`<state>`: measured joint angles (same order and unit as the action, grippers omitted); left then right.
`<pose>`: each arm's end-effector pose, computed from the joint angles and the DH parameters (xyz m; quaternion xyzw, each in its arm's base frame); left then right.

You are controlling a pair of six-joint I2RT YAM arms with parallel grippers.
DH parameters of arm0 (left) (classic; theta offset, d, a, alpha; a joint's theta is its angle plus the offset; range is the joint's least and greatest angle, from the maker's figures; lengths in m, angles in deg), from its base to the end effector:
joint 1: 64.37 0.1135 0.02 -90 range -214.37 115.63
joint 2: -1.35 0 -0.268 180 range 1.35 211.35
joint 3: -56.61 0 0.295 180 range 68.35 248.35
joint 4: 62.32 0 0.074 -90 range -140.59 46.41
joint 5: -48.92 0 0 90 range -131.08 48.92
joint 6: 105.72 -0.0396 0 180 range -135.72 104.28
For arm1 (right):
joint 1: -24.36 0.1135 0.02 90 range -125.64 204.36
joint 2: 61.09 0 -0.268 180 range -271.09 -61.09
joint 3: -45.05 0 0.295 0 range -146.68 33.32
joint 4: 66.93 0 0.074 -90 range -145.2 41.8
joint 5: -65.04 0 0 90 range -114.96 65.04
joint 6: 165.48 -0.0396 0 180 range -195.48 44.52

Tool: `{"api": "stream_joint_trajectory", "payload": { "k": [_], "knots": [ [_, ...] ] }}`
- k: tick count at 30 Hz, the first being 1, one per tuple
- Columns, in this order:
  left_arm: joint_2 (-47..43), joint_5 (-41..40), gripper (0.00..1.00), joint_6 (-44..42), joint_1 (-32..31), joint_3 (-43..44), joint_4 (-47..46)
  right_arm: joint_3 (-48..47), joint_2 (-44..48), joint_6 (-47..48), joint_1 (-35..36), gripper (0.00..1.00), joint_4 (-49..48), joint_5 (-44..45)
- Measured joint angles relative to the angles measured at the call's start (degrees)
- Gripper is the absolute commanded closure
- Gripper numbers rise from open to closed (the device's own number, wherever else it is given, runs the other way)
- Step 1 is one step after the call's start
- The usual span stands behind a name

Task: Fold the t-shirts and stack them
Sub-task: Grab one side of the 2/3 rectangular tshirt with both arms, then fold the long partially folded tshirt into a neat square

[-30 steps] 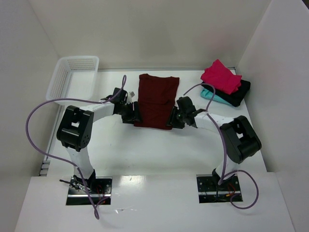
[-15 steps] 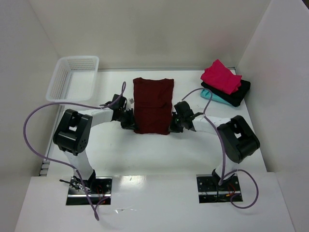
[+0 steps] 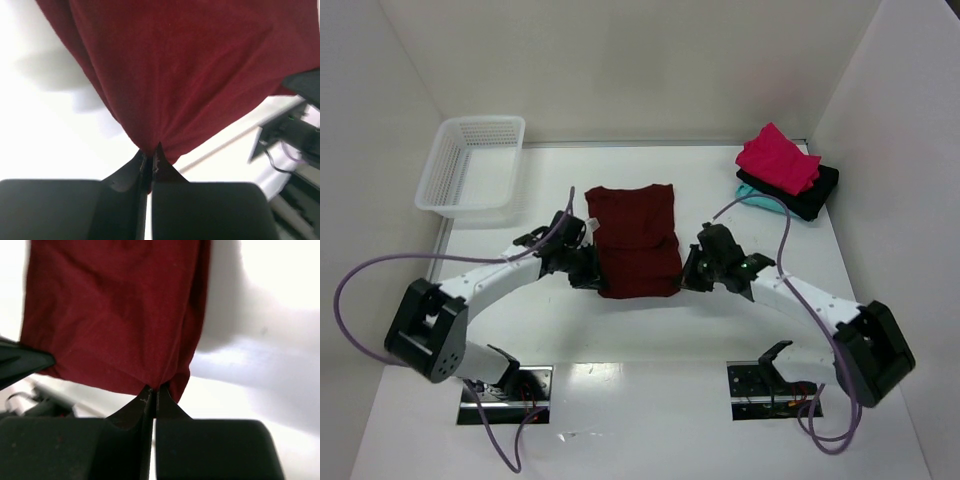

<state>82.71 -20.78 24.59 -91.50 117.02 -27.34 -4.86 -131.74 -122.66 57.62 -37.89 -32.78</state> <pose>0.2763 -0.1570 0.1809 -0.0567 0.9409 -0.3002 0.1463 0.2313 0.1582 0.1754 0.0903 0.9328 0.2704 0.2206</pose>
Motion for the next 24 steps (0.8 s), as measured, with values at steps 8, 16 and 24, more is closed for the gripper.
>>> {"api": "stream_joint_trajectory", "payload": {
  "k": [8,16,24],
  "knots": [
    [-16.76,-0.53,1.00,8.78,-5.60,-1.21,7.35,1.24,12.93,-5.93,5.55,1.00,6.61,-0.16],
    [-22.38,-3.90,1.00,12.81,-5.80,2.80,12.92,-6.26,12.16,-4.83,4.53,1.00,11.20,1.51],
    [-19.21,-6.22,1.00,14.06,-2.15,3.86,13.05,-14.83,0.41,0.40,1.39,1.00,6.78,1.01]
  ]
}}
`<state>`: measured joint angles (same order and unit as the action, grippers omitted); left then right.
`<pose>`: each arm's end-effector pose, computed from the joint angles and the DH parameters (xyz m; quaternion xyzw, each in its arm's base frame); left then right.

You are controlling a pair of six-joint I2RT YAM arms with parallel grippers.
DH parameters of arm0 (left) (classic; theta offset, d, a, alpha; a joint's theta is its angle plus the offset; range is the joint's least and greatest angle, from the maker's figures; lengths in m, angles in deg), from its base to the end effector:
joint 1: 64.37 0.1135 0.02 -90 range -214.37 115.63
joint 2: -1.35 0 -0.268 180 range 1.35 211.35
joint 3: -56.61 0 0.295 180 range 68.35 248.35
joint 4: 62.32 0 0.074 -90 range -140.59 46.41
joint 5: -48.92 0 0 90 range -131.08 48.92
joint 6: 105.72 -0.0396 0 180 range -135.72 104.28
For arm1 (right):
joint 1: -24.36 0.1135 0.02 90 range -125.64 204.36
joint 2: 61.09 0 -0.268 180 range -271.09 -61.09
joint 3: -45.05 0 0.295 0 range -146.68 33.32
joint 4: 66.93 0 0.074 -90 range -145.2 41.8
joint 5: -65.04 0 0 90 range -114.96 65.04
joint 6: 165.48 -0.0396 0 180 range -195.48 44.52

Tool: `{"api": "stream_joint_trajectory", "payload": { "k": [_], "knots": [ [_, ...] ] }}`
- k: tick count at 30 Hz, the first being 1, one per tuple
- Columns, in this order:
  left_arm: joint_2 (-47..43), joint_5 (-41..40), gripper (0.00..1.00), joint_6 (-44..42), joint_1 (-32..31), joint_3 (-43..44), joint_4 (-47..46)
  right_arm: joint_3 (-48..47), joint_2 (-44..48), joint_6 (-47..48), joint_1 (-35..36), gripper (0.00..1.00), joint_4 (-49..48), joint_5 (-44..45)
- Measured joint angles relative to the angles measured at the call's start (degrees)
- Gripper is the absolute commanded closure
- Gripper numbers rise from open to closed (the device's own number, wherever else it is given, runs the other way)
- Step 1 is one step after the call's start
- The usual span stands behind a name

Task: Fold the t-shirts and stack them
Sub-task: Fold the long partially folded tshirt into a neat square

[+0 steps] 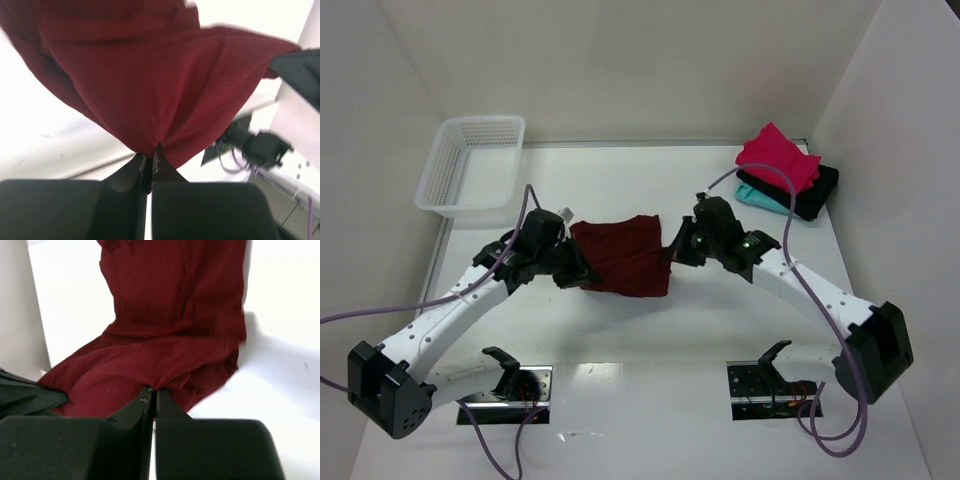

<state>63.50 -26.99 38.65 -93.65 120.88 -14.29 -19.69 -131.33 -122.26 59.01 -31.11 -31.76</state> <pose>0.2289 -0.1394 0.2806 -0.1549 0.9079 -0.3331 0.2018 0.2508 0.1791 0.2626 0.0718 0.9070 0.3093 0.2766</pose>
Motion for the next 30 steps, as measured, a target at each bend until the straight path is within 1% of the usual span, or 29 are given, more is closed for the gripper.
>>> {"api": "stream_joint_trajectory", "payload": {
  "k": [6,11,15,21,22,23,24,25,27,29,30],
  "knots": [
    [2.99,1.38,1.00,-0.96,8.46,0.23,-2.26,-5.73,-11.25,3.19,-1.24,1.00,-3.15,-1.22],
    [12.24,4.86,1.00,-4.30,14.87,3.58,-4.45,-11.82,-19.27,5.08,-3.24,1.00,-5.45,-2.49],
    [19.82,7.30,1.00,-6.64,17.75,7.15,-6.52,-16.90,-25.16,6.24,-5.14,1.00,-6.90,-3.24],
    [26.91,9.35,1.00,-9.79,20.66,13.52,-7.85,-25.61,-34.11,7.84,-6.90,0.98,-8.10,-3.99],
    [28.44,9.64,0.97,-10.37,21.14,14.83,-8.05,-26.94,-35.50,8.07,-7.13,0.97,-8.25,-4.03],
    [30.10,9.90,0.89,-10.95,21.59,16.10,-8.35,-27.93,-36.74,8.28,-7.35,0.95,-8.46,-4.05],
    [31.81,10.08,0.78,-11.59,22.01,17.14,-8.86,-28.62,-37.83,8.47,-7.55,0.90,-8.65,-4.05],
    [33.47,10.23,0.74,-12.27,22.34,17.89,-9.39,-29.10,-38.84,8.66,-7.74,0.86,-8.76,-4.02],
    [36.50,10.25,0.64,-13.13,22.81,18.63,-10.35,-29.41,-40.47,8.99,-8.10,0.71,-8.87,-3.96],
    [38.90,10.01,0.55,-13.94,23.32,18.64,-10.66,-29.41,-41.88,9.24,-8.44,0.64,-8.84,-3.89],
    [39.82,9.85,0.45,-14.20,23.61,18.64,-10.76,-29.41,-42.41,9.41,-8.61,0.58,-8.87,-3.82]
  ]
}}
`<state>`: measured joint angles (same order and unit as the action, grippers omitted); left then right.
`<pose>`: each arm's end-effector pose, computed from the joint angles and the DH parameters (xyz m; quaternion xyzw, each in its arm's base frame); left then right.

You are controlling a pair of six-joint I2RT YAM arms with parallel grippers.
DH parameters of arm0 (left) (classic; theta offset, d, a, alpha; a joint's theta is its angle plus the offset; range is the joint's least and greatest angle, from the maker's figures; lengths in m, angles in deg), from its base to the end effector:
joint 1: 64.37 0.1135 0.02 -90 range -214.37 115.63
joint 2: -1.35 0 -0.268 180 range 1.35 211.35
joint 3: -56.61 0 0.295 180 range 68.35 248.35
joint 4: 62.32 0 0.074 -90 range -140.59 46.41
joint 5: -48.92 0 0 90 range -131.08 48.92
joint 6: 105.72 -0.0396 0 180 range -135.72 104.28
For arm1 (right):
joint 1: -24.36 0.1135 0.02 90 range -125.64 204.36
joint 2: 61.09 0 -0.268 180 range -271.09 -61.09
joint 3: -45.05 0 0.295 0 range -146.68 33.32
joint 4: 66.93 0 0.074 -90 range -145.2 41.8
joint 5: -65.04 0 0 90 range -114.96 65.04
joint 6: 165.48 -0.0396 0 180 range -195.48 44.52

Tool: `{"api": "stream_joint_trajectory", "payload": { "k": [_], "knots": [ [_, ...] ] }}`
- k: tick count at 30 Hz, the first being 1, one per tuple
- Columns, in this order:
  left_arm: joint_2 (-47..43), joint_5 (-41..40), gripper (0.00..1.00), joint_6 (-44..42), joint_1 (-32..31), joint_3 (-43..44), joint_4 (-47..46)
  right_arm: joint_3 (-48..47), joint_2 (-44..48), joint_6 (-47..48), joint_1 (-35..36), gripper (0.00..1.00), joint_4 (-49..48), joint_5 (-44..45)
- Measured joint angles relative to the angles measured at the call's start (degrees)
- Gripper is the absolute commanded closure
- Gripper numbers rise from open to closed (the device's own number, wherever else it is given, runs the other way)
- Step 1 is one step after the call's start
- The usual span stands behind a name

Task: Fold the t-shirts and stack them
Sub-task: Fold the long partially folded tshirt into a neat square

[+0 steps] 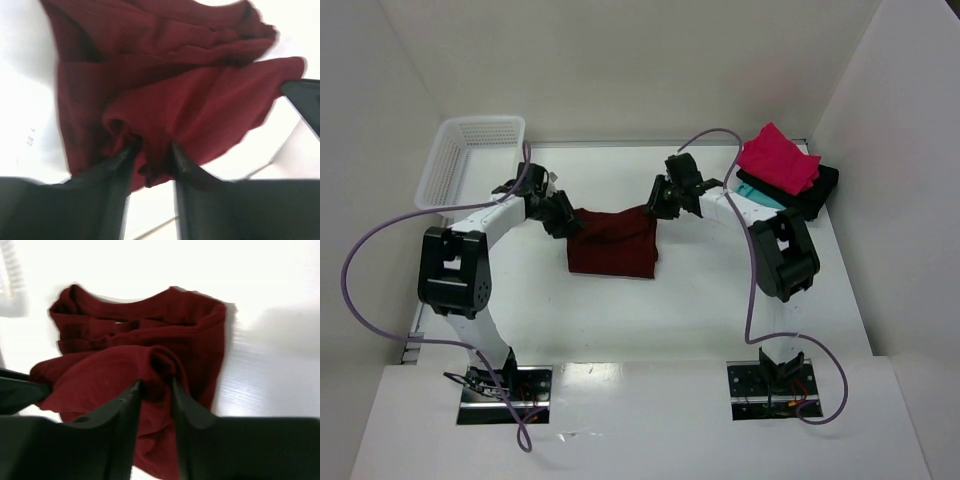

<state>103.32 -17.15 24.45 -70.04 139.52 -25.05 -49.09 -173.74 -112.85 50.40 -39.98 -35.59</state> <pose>0.4119 -0.0570 0.1876 -0.2203 0.9120 -0.2931 0.1837 0.4300 0.2182 0.1867 0.0560 0.9204 0.2712 0.2760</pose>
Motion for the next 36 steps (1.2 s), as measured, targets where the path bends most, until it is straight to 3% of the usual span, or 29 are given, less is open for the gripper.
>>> {"api": "stream_joint_trajectory", "payload": {
  "k": [2,4,7,9,14,15,17,18,19,23,30,36],
  "knots": [
    [1.30,-0.20,0.26,-0.97,0.72,-0.01,-0.50,-0.01,-0.69,0.31,-0.26,0.43,-0.09,0.33],
    [1.83,-0.47,0.21,-1.47,1.84,0.13,-1.01,0.01,-0.77,0.61,-0.46,0.31,-0.65,0.51],
    [1.95,-0.88,0.18,-2.72,3.32,1.54,-1.52,0.02,-0.27,1.04,-0.81,0.30,-2.52,0.90],
    [1.92,-1.07,0.17,-3.54,3.86,3.67,-1.60,0.04,0.69,1.15,-1.05,0.34,-2.78,1.47],
    [-1.66,-0.63,0.16,-5.14,3.86,4.31,-2.78,0.36,5.95,1.73,-1.34,0.72,-3.13,0.67],
    [-3.50,-0.32,0.18,-5.39,3.86,3.19,-2.85,0.40,7.25,1.79,-1.30,0.81,-3.58,-0.12],
    [-7.80,1.08,0.29,-5.54,3.86,0.16,-3.38,0.44,9.11,1.86,-1.06,0.88,-5.10,-1.96],
    [-10.18,2.03,0.42,-5.51,3.82,-1.64,-3.67,0.44,9.59,1.83,-0.78,0.92,-5.99,-2.92],
    [-12.26,2.90,0.62,-5.22,3.66,-3.25,-3.95,0.44,9.67,1.86,-0.33,0.93,-6.92,-4.03],
    [-18.22,5.19,0.92,-3.74,1.81,-10.27,-6.72,0.44,6.55,1.38,3.73,0.94,-9.01,-7.73],
    [-19.59,6.15,1.00,0.55,-1.74,-21.28,-10.51,0.44,-3.86,-1.23,10.95,0.94,-9.70,-12.33],
    [-13.92,5.92,1.00,1.33,-1.67,-21.89,-14.17,-1.04,-8.35,-2.86,10.99,0.94,-10.05,-13.50]
  ]
}}
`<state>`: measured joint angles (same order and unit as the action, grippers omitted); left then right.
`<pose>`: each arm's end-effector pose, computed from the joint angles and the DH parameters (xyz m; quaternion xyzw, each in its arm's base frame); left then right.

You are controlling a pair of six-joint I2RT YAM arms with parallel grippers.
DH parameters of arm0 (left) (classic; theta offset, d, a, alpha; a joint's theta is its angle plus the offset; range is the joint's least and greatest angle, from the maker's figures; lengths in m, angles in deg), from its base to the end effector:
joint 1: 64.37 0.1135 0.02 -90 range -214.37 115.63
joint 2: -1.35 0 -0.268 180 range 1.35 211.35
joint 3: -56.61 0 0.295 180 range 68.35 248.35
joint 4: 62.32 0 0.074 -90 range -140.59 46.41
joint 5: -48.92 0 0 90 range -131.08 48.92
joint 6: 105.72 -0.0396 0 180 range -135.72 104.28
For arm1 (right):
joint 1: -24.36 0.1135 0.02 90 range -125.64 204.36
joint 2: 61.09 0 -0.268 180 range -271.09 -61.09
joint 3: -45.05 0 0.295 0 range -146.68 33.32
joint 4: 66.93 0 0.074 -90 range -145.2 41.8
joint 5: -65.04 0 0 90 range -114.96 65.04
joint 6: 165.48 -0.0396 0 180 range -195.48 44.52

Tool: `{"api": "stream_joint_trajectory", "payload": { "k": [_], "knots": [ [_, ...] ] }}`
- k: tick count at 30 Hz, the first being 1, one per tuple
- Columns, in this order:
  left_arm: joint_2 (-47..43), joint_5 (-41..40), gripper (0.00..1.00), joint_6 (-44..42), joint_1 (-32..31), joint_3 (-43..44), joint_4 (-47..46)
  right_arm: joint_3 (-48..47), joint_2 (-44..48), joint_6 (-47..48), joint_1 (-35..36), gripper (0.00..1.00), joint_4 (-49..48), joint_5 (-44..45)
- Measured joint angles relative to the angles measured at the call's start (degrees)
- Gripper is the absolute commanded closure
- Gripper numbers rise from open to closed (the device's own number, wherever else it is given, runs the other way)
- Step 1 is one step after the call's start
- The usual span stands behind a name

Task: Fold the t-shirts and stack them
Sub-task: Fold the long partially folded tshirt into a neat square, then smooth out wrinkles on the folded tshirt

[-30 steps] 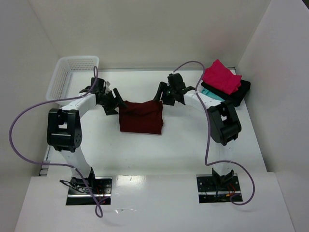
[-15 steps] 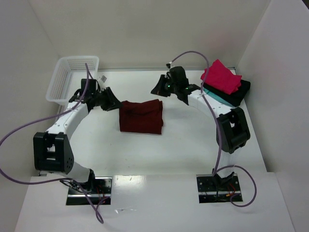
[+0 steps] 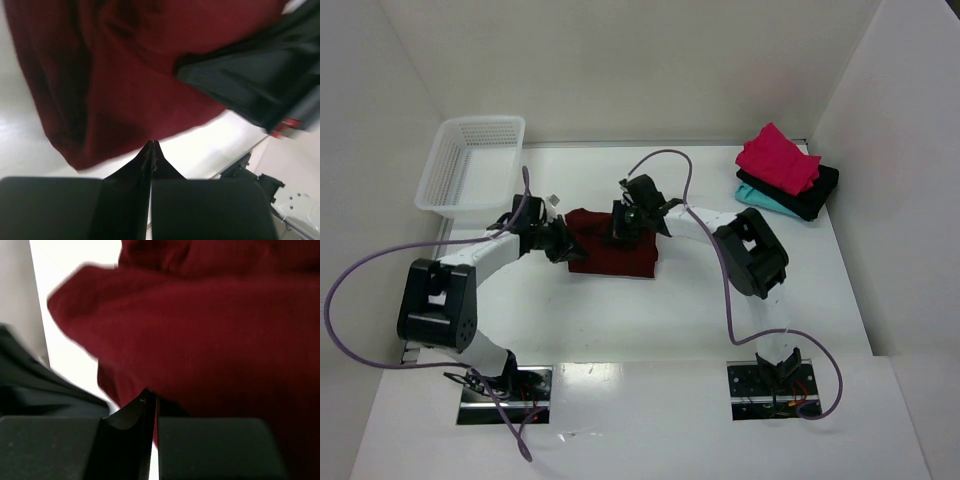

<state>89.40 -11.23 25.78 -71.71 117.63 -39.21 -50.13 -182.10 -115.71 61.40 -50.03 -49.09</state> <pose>0.3378 -0.0634 0.1641 -0.1829 0.8941 -0.3566 0.1998 0.3929 0.3168 0.1399 -0.0588 0.8979 0.3944 0.1867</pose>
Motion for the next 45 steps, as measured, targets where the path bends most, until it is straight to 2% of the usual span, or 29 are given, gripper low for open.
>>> {"api": "stream_joint_trajectory", "payload": {
  "k": [7,17,27,32,33,37,38,41,45],
  "knots": [
    [10.25,-0.99,1.00,0.60,-0.02,0.14,-1.04,-12.60,-10.05,-0.37,-0.17,0.94,0.60,-0.25],
    [13.22,-1.29,1.00,0.59,-0.07,2.67,-1.06,-26.68,-19.33,-0.19,-0.90,0.92,4.70,-0.13],
    [13.88,-1.16,1.00,0.07,-0.07,3.66,-0.68,-30.34,-20.72,0.71,-7.50,0.89,5.63,0.45],
    [13.59,-2.33,0.99,-2.21,-0.27,5.95,3.01,-33.63,-20.90,2.96,-10.84,0.88,6.92,1.77],
    [13.22,-3.02,0.96,-2.62,-0.28,6.88,4.24,-33.94,-20.86,3.36,-11.47,0.87,6.98,1.88],
    [9.97,-5.73,0.90,-4.47,-0.09,13.26,8.67,-30.19,-17.76,4.46,-13.39,0.81,6.99,2.94],
    [9.01,-6.05,0.85,-5.11,0.08,15.38,8.98,-27.60,-15.82,4.63,-13.72,0.81,6.85,3.16],
    [7.66,-6.67,0.83,-6.00,0.56,22.47,8.73,-18.50,-7.85,5.01,-13.98,0.83,6.31,4.09],
    [9.61,-7.05,0.96,-6.86,0.94,29.17,6.48,-8.02,3.18,5.17,-13.66,0.87,3.12,4.24]
  ]
}}
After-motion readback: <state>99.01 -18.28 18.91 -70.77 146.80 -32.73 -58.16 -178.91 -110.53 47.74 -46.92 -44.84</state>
